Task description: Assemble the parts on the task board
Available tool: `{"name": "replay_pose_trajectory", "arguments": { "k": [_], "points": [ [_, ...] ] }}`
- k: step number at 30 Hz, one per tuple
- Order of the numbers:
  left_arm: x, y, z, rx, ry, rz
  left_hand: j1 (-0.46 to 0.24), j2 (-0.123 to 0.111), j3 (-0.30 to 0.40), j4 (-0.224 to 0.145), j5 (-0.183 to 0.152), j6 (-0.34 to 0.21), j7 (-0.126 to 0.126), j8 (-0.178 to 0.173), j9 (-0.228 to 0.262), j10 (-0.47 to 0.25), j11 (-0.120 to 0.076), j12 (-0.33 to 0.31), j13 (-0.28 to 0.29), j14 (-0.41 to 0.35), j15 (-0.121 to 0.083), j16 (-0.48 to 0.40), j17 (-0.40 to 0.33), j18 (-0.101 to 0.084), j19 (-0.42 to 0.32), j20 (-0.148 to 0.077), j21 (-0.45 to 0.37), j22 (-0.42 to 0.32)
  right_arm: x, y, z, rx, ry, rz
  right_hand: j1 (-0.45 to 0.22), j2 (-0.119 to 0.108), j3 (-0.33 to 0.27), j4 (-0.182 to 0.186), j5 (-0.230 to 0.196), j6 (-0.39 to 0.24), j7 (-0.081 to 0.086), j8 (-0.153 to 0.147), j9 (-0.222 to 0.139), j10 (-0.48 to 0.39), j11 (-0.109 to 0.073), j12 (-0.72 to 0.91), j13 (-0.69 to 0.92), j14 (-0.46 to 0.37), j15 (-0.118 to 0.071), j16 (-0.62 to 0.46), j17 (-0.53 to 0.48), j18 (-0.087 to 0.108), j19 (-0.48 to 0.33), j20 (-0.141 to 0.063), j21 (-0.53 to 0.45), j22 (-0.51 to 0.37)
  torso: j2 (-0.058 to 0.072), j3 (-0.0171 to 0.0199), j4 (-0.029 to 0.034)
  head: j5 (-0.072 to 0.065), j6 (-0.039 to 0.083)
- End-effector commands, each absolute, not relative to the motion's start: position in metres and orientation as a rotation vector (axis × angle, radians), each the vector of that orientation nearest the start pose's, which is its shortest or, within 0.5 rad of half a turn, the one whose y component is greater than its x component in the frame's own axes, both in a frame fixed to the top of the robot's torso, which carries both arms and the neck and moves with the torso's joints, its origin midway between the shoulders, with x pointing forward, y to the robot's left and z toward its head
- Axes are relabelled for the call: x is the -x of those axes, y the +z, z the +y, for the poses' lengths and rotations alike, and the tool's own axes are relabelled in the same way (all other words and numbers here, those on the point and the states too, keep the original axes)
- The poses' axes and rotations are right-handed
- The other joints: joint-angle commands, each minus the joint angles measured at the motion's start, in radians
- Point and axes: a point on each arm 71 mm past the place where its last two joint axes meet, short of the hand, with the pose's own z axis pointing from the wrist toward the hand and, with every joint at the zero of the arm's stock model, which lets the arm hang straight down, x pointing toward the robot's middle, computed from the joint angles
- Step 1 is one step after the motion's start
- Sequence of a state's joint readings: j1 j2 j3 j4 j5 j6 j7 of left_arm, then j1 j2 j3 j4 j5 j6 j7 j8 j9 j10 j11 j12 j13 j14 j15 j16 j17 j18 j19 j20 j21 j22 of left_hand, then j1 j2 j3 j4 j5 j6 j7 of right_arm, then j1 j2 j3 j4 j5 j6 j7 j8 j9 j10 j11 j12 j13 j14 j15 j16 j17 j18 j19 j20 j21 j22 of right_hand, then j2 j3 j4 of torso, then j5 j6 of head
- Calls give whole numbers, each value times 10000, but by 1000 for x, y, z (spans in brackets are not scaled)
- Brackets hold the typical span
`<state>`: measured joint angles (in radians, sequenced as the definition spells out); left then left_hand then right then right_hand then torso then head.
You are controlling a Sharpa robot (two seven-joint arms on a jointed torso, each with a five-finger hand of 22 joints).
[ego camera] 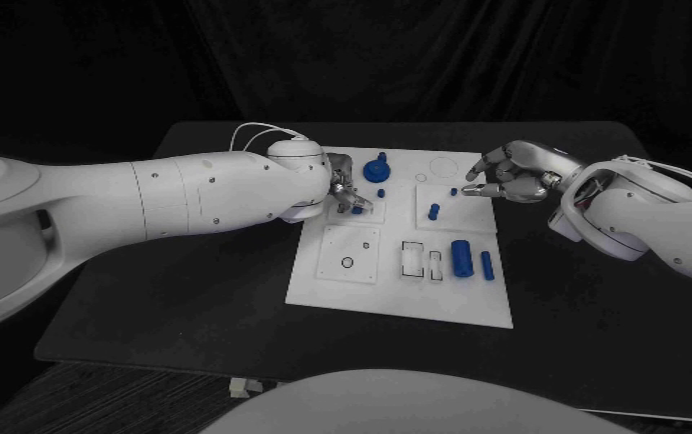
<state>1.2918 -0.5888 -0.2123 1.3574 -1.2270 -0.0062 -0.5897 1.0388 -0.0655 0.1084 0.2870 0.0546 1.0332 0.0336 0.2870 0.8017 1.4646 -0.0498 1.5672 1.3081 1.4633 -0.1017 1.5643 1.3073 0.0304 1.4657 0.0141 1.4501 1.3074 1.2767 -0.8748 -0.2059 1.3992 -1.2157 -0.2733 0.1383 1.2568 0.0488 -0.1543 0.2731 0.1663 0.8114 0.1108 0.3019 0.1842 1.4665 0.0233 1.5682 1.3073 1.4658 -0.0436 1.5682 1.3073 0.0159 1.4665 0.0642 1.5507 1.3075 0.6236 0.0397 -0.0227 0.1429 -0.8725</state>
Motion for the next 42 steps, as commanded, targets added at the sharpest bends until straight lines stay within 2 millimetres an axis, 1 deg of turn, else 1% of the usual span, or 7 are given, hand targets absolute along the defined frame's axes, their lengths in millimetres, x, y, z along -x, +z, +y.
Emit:
{"name": "replay_pose_trajectory", "arguments": {
  "k": [1, 14, 21, 25, 28, 31, 42],
  "points": [
    [-502, -238, 148, 85, -2320, 21762, -287, -25, -295, 54, -73, -157, 11, 82, 108, 1062, 72, 36, 2627, 1075, 54, 65, 2635, 53, 355, 16, -60, 1495, -492, -213, -249, 894, 7441, 17950, 106, -9, -47, -36, 65, 38, 61, 40, -14, 1043, 47, 26, 2635, 1049, 78, 26, 2635, -85, 899, 97, -45, 2535, 0, 7, -2, -4, -1],
    [-501, -231, 147, 312, -3332, 20927, -519, -23, -641, 32, -68, -190, -10, 191, 258, 1062, 56, 36, 2627, 1075, 40, 65, 2635, 30, 402, 0, 15, 1577, -492, -214, -251, 873, 7412, 17965, 95, 5, -54, -22, 69, 36, 61, 39, -16, 1043, 46, 26, 2635, 1049, 77, 26, 2635, -82, 894, 97, -55, 2531, 1, 0, -1, -59, -1],
    [-502, -216, 150, 331, -3718, 20439, 415, 140, -618, -76, 0, -329, 1, 282, 415, 1062, 71, 36, 2627, 1075, 57, 65, 2635, 20, 433, 15, 49, 1630, -492, -214, -252, 856, 7386, 17971, 92, 8, -56, -19, 68, 34, 61, 39, -17, 1043, 45, 26, 2635, 1049, 77, 26, 2635, -83, 896, 97, -51, 2532, -8, 8, -7, -70, -1],
    [-504, -207, 154, 329, -3811, 20192, 1756, 493, -121, -645, 958, -365, -54, 353, 494, 1062, 33, 36, 2627, 1075, 33, 65, 2635, 13, 452, 5, 74, 1674, -492, -214, -252, 854, 7389, 17951, 92, 8, -56, -19, 68, 34, 61, 39, -17, 1043, 45, 26, 2635, 1049, 77, 26, 2635, -83, 896, 97, -51, 2532, -8, 17, -8, -92, -1],
    [-504, -204, 155, 302, -4045, 19994, 2216, 553, 67, -864, 1195, -343, -105, 394, 518, 1062, -6, 36, 2627, 1075, 9, 65, 2635, -2, 484, -12, 134, 1734, -492, -213, -252, 854, 7401, 17912, 85, 11, -62, -11, 66, 31, 62, 37, -19, 1043, 43, 26, 2635, 1049, 76, 26, 2635, -84, 898, 97, -48, 2534, -8, 14, -8, -124, -1],
    [-502, -202, 154, 181, -4189, 20005, 2640, 527, 272, -1083, 1230, -287, -147, 420, 509, 1062, -46, 36, 2627, 1075, -23, 65, 2635, -25, 528, -39, 217, 1812, -492, -213, -252, 851, 7405, 17886, 87, 13, -63, -12, 67, 30, 62, 36, -20, 1043, 43, 26, 2635, 1049, 76, 26, 2635, -84, 898, 97, -47, 2534, -3, 3, -5, -136, -1],
    [-500, -207, 142, -472, -3938, 20820, 2656, 524, 422, -992, 1331, 31, -215, 493, 454, 1062, -95, 36, 2627, 1075, -64, 65, 2635, -24, 525, -76, 215, 1827, -492, -213, -252, 864, 7421, 17903, 111, 20, -59, -23, 83, 31, 60, 37, -21, 1043, 42, 26, 2635, 1049, 76, 26, 2635, -84, 897, 96, -49, 2533, 14, -6, -11, -138, -1]
  ]
}}
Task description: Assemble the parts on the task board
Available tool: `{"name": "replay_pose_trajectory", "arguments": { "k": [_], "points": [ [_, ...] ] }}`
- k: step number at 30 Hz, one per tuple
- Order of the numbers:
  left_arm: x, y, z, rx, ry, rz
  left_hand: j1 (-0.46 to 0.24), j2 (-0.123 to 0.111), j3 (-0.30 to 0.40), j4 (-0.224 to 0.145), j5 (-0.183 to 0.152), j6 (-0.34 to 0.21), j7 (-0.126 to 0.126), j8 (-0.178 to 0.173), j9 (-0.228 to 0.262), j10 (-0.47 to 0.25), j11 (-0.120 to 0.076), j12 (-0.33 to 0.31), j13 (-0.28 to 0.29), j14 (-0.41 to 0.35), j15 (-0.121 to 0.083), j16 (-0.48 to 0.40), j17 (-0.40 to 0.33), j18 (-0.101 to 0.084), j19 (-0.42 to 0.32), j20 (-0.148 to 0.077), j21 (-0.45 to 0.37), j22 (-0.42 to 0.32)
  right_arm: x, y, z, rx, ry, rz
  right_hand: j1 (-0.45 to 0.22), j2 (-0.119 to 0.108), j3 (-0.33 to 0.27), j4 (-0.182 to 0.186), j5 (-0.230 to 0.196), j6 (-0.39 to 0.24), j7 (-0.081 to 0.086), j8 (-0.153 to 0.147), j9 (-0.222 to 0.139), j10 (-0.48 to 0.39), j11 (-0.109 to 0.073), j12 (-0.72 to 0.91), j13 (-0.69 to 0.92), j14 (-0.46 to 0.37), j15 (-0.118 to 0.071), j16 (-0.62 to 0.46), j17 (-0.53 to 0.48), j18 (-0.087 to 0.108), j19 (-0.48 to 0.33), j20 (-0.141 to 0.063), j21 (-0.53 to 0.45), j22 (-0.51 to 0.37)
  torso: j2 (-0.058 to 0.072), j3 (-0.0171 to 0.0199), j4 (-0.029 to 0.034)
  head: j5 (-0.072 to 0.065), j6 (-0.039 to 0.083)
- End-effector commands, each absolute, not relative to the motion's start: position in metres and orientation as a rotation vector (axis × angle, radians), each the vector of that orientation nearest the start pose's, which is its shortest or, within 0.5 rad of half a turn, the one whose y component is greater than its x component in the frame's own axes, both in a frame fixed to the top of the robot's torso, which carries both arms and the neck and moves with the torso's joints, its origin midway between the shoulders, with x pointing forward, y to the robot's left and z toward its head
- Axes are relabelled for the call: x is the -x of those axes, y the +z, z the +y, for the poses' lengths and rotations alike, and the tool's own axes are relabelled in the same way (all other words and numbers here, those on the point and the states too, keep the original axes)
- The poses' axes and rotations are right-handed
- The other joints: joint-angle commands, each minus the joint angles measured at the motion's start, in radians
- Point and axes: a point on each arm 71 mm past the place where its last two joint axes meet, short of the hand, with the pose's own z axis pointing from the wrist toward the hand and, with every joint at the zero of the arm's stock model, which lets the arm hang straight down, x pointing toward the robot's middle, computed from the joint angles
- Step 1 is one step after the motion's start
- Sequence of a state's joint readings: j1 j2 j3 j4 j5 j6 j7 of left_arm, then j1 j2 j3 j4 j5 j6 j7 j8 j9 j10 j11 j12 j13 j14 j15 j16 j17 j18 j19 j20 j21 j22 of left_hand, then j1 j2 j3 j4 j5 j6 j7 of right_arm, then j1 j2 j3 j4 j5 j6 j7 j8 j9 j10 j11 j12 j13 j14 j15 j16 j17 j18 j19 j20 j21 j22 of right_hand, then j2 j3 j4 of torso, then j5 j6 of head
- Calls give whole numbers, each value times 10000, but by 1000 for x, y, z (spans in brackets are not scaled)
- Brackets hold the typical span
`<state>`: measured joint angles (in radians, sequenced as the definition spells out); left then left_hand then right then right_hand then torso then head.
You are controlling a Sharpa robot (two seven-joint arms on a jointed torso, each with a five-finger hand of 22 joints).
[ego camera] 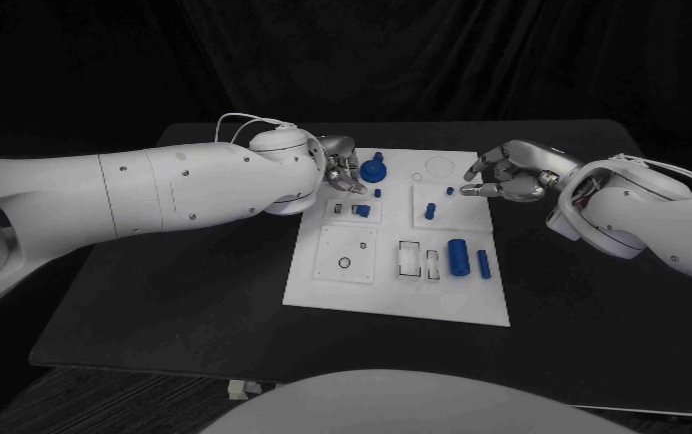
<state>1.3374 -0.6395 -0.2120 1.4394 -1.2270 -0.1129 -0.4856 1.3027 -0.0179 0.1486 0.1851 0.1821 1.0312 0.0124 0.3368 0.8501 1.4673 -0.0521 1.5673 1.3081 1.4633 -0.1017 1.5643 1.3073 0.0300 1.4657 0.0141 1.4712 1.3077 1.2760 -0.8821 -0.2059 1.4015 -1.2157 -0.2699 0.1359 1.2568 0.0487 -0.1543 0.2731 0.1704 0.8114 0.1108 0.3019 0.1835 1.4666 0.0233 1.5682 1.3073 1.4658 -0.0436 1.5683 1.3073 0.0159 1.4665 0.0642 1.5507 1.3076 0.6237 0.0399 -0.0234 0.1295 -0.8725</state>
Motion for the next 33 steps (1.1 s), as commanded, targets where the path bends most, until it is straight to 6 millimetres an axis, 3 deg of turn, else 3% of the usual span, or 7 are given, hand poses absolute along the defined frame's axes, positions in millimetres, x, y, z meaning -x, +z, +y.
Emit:
{"name": "replay_pose_trajectory", "arguments": {
  "k": [1, 2, 7, 11, 16, 21, 33],
  "points": [
    [-500, -208, 141, -505, -3940, 20846, -7, 47, 30, 58, 54, 88, -7, -28, -62, 1035, -79, 35, 2627, 1075, -67, 65, 2635, -20, 526, -81, 7, 1827, -492, -213, -252, 864, 7422, 17903, 111, 21, -59, -23, 41, 31, 59, 37, -14, 1042, 42, 26, 2635, 1050, 76, 25, 2635, -83, 897, 96, -49, 2531, 14, -10, 0, -15, -1],
    [-500, -208, 141, -525, -3942, 20862, -242, 56, 22, 293, -13, 254, -6, -196, -275, 1035, -85, 35, 2627, 1075, -71, 65, 2635, -23, 529, -89, 13, 1842, -492, -213, -252, 864, 7422, 17905, 111, 21, -59, -23, 41, 31, 59, 37, -14, 1042, 42, 26, 2635, 1050, 76, 25, 2635, -83, 897, 96, -49, 2531, 14, -10, 4, -18, -1],
    [-501, -210, 138, -524, -3909, 20966, -763, 73, -112, 801, -433, 493, 56, -569, -712, 1035, -37, 35, 2627, 1075, -39, 65, 2635, -25, 529, -74, 11, 1860, -491, -213, -253, 850, 7404, 17917, 115, 26, -58, -23, 45, 30, 59, 37, -15, 1042, 42, 26, 2635, 1050, 76, 25, 2635, -84, 898, 96, -48, 2532, 13, -7, 7, -8, -1],
    [-501, -211, 137, -495, -3827, 21023, -1157, 107, -304, 1034, -740, 751, 64, -701, -912, 1035, -28, 35, 2627, 1075, -30, 65, 2635, -28, 537, -61, 19, 1880, -491, -213, -253, 853, 7408, 17917, 117, 33, -56, -22, 50, 31, 59, 37, -15, 1042, 43, 26, 2635, 1050, 75, 25, 2635, -85, 901, 96, -42, 2534, 8, -10, 8, -20, -1],
    [-501, -213, 138, -402, -3620, 21105, -1465, 79, -584, 1026, -957, 1112, -16, -591, -865, 1035, -85, 35, 2627, 1075, -69, 65, 2635, -24, 538, -83, 7, 1885, -491, -213, -252, 865, 7425, 17924, 117, 33, -56, -22, 50, 31, 59, 37, -15, 1042, 43, 26, 2635, 1050, 75, 25, 2635, -85, 901, 96, -42, 2534, 0, -7, 9, -10, -1],
    [-501, -214, 139, -402, -3433, 21249, -1770, 117, -813, 1045, -1206, 1008, 4, -655, -815, 1035, -79, 35, 2627, 1075, -77, 65, 2635, -5, 504, -98, -74, 1838, -491, -213, -252, 860, 7420, 17925, 119, 46, -55, -19, 57, 31, 59, 38, -16, 1042, 43, 26, 2635, 1050, 75, 25, 2635, -85, 900, 96, -45, 2533, -2, -1, 7, -12, -1],
    [-502, -224, 138, -433, -3298, 21497, -1856, 230, -955, 1016, -1219, 736, 102, -1018, -990, 1035, -2, 35, 2627, 1075, -24, 65, 2635, 2, 489, -64, -121, 1822, -491, -213, -253, 853, 7421, 17920, 119, 46, -55, -19, 57, 31, 59, 38, -16, 1042, 43, 26, 2635, 1050, 75, 25, 2635, -85, 900, 96, -45, 2533, 2, 2, 2, -24, -1]
  ]
}}
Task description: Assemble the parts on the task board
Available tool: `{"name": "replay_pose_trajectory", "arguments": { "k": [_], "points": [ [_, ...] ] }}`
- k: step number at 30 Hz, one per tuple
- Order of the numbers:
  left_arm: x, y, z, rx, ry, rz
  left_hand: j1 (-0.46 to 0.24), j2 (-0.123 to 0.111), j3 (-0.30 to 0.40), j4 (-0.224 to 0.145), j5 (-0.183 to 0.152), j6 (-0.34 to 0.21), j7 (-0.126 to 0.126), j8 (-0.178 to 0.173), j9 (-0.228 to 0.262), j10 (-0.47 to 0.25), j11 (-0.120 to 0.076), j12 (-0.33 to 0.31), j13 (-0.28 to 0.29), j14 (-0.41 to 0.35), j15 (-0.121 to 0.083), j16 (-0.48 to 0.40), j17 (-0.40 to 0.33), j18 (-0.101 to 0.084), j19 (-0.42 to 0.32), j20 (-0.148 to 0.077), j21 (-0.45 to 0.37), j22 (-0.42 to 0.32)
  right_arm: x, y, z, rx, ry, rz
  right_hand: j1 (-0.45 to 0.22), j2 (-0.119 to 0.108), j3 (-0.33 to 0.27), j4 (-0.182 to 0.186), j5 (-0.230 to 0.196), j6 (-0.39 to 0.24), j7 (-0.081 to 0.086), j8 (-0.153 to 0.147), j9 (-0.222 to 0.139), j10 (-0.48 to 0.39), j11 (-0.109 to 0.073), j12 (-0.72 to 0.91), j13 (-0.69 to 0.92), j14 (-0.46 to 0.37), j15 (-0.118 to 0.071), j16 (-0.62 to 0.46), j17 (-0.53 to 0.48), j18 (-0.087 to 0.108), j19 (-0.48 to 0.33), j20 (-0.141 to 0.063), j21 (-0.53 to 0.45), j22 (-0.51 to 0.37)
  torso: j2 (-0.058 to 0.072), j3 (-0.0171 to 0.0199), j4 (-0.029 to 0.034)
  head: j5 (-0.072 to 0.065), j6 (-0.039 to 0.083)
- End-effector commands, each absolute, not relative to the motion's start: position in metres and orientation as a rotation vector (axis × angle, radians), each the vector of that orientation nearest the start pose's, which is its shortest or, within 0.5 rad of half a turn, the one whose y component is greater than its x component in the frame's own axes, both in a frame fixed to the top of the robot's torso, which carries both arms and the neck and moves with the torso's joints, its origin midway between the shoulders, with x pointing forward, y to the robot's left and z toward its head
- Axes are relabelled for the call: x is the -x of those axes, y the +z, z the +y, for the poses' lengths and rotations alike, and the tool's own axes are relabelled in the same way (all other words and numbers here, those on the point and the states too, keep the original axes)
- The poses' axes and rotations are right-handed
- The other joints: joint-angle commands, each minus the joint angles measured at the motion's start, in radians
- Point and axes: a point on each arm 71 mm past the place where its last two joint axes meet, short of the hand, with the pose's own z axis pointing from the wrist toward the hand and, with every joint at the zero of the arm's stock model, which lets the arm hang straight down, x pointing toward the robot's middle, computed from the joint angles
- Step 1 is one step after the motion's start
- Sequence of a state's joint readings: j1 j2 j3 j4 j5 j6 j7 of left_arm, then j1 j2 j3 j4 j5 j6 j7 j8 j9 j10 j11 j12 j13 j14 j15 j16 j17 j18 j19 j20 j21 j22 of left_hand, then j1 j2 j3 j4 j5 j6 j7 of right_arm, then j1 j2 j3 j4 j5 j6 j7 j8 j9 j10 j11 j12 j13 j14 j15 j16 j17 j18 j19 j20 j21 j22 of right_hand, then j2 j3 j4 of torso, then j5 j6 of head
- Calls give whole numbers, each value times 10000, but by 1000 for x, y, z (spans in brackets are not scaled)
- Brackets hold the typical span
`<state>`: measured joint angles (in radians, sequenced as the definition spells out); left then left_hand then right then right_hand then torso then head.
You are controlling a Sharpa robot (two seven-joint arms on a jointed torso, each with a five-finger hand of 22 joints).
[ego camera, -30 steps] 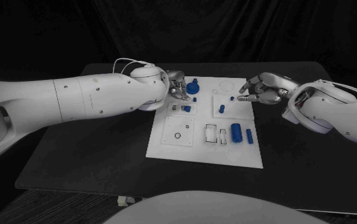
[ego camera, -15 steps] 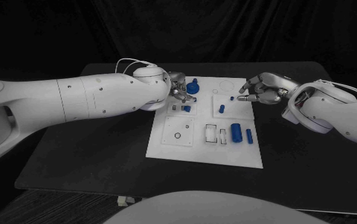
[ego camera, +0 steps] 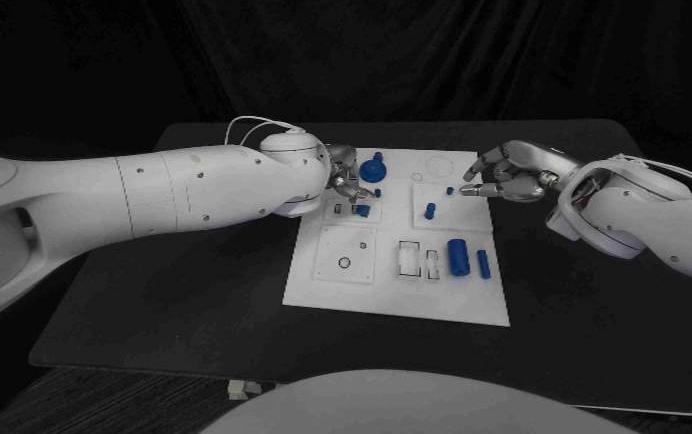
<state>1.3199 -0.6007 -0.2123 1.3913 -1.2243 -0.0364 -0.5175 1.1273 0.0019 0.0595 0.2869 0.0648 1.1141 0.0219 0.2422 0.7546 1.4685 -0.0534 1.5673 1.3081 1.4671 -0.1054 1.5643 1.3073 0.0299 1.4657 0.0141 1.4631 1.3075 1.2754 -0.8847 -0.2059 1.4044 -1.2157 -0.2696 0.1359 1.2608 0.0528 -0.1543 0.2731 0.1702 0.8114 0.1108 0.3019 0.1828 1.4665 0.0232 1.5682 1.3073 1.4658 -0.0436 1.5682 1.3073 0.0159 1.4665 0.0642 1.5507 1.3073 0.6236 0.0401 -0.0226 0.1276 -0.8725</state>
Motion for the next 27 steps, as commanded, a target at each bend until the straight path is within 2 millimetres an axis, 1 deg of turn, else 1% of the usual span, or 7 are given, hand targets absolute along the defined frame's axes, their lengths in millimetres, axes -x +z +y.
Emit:
{"name": "replay_pose_trajectory", "arguments": {
  "k": [1, 18, 27],
  "points": [
    [-502, -224, 138, -434, -3309, 21495, -102, 31, -63, -2, -46, -94, 7, -72, -36, 1023, 10, 35, 2627, 1037, 13, 65, 2635, 2, 489, -64, -41, 1824, -491, -213, -253, 852, 7421, 17918, 79, 6, -55, -19, 59, 32, 59, 38, -10, 1043, 43, 26, 2635, 1050, 75, 26, 2635, -85, 900, 96, -45, 2536, 4, -1, -7, -1, -1],
    [-506, -231, 129, -603, -3488, 21553, 88, 121, -44, -70, 62, -101, 42, -257, -176, 1023, 43, 35, 2627, 1037, 45, 65, 2635, 8, 480, -32, -72, 1814, -490, -213, -253, 842, 7426, 17898, 74, 31, -58, -6, 69, 30, 59, 37, -13, 1043, 44, 26, 2635, 1050, 75, 26, 2635, -86, 901, 95, -43, 2537, 4, 0, -4, -29, -1],
    [-507, -233, 129, -658, -3295, 21742, 111, 128, -45, -73, 84, -108, 51, -289, -201, 1023, 48, 35, 2627, 1037, 48, 65, 2635, 16, 465, -28, -104, 1793, -490, -213, -253, 840, 7427, 17899, 73, 39, -62, -1, 71, 22, 61, 32, -16, 1043, 44, 26, 2635, 1050, 74, 26, 2635, -86, 902, 95, -42, 2537, 2, 6, 0, -42, -1]
  ]
}}
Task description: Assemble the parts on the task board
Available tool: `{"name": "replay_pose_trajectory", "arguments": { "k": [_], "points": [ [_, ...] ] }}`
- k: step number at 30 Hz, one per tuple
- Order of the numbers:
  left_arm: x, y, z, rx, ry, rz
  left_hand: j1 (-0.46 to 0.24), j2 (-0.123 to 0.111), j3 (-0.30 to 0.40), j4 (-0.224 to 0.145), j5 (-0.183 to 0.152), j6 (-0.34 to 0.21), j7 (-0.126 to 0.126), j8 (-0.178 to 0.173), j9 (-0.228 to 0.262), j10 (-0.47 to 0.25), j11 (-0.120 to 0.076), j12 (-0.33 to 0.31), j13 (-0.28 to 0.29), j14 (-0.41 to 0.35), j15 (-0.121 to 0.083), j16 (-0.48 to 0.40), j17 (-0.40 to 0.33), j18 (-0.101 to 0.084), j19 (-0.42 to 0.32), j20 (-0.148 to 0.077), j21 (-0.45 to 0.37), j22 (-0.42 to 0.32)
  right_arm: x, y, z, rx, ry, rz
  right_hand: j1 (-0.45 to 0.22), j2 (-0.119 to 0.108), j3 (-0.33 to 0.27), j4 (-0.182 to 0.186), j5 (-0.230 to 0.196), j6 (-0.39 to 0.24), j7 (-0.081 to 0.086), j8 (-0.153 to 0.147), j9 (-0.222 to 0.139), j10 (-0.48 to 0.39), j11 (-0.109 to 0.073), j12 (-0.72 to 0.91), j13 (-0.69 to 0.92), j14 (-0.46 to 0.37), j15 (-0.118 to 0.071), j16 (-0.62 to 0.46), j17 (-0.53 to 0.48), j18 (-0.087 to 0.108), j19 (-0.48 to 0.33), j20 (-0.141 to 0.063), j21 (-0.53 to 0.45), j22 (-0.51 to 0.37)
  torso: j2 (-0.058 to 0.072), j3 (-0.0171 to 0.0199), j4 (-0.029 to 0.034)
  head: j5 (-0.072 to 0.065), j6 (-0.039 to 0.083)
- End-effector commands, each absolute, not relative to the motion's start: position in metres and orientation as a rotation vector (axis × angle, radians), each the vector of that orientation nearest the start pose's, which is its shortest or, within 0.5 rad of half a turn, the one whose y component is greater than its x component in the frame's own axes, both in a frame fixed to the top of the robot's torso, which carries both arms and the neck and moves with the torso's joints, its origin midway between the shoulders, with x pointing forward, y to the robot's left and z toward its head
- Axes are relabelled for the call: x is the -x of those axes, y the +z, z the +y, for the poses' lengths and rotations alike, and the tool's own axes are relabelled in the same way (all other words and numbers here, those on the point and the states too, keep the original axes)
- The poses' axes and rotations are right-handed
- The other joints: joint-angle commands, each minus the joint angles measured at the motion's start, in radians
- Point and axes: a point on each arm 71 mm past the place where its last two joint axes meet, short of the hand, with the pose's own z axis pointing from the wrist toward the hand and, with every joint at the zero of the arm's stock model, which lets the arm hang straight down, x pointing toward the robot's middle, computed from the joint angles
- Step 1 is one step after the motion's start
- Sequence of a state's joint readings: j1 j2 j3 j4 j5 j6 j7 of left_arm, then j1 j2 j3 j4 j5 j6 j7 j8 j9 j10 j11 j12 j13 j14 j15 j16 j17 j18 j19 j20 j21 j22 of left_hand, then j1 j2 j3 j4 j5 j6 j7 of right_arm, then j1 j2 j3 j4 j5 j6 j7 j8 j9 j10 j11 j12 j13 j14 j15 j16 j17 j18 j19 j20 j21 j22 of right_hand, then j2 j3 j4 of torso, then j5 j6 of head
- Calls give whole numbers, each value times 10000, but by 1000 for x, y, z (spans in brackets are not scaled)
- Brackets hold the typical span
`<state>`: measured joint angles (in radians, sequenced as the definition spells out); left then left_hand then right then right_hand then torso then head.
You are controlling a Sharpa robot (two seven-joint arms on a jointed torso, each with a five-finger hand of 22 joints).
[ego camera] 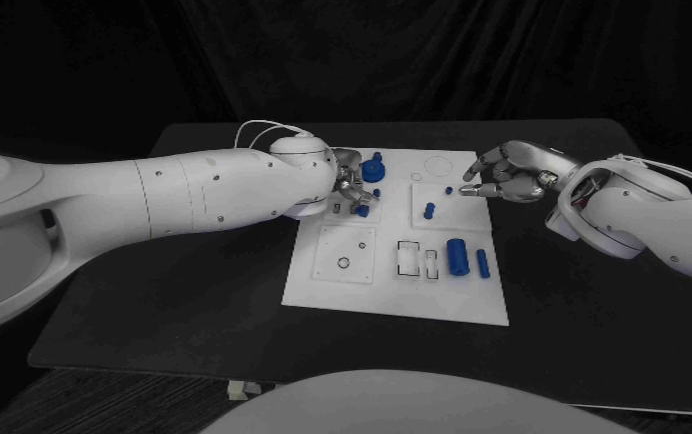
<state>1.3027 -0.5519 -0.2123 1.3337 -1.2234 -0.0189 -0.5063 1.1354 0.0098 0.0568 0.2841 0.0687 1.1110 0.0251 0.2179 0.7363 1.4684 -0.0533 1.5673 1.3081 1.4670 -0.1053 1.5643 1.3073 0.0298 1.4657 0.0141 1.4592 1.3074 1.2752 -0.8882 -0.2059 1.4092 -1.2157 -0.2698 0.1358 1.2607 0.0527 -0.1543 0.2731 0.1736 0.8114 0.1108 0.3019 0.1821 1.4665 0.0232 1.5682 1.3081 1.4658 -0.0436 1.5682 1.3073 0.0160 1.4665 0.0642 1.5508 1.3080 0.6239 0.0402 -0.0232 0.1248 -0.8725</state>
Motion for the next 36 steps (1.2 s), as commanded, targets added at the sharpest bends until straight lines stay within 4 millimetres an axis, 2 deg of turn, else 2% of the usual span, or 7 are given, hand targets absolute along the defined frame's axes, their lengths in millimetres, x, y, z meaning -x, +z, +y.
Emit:
{"name": "replay_pose_trajectory", "arguments": {
  "k": [1, 23, 36],
  "points": [
    [-507, -234, 129, -660, -3259, 21769, 34, 51, -21, -42, 48, -82, 23, -63, -28, 1024, 52, 35, 2627, 1038, 50, 65, 2635, 20, 459, -26, -77, 1787, -490, -213, -253, 839, 7425, 17899, 74, 40, -62, -1, 38, 22, 61, 32, -9, 1043, 44, 26, 2627, 1049, 74, 26, 2635, -87, 902, 95, -42, 2531, -3, 6, 3, -8, -1],
    [-508, -236, 130, -720, -3172, 21896, 44, 44, -72, -22, 38, -124, 60, -192, -119, 1024, 88, 35, 2627, 1038, 78, 65, 2635, 34, 431, -3, -142, 1750, -490, -213, -252, 857, 7442, 17912, 67, 45, -74, 9, 36, 4, 64, 22, -16, 1043, 44, 26, 2627, 1049, 74, 26, 2635, -85, 898, 95, -48, 2528, -5, 6, 7, 6, -1],
    [-508, -235, 129, -604, -3272, 21723, 328, -32, -87, -180, 34, -27, 60, -277, -193, 1024, 90, 35, 2627, 1038, 89, 65, 2635, 33, 437, 17, -147, 1761, -490, -213, -253, 844, 7433, 17896, 63, 47, -85, 15, 31, -7, 65, 16, -21, 1043, 45, 26, 2627, 1049, 74, 26, 2635, -84, 898, 95, -49, 2528, -7, -6, 7, -10, -1]
  ]
}}
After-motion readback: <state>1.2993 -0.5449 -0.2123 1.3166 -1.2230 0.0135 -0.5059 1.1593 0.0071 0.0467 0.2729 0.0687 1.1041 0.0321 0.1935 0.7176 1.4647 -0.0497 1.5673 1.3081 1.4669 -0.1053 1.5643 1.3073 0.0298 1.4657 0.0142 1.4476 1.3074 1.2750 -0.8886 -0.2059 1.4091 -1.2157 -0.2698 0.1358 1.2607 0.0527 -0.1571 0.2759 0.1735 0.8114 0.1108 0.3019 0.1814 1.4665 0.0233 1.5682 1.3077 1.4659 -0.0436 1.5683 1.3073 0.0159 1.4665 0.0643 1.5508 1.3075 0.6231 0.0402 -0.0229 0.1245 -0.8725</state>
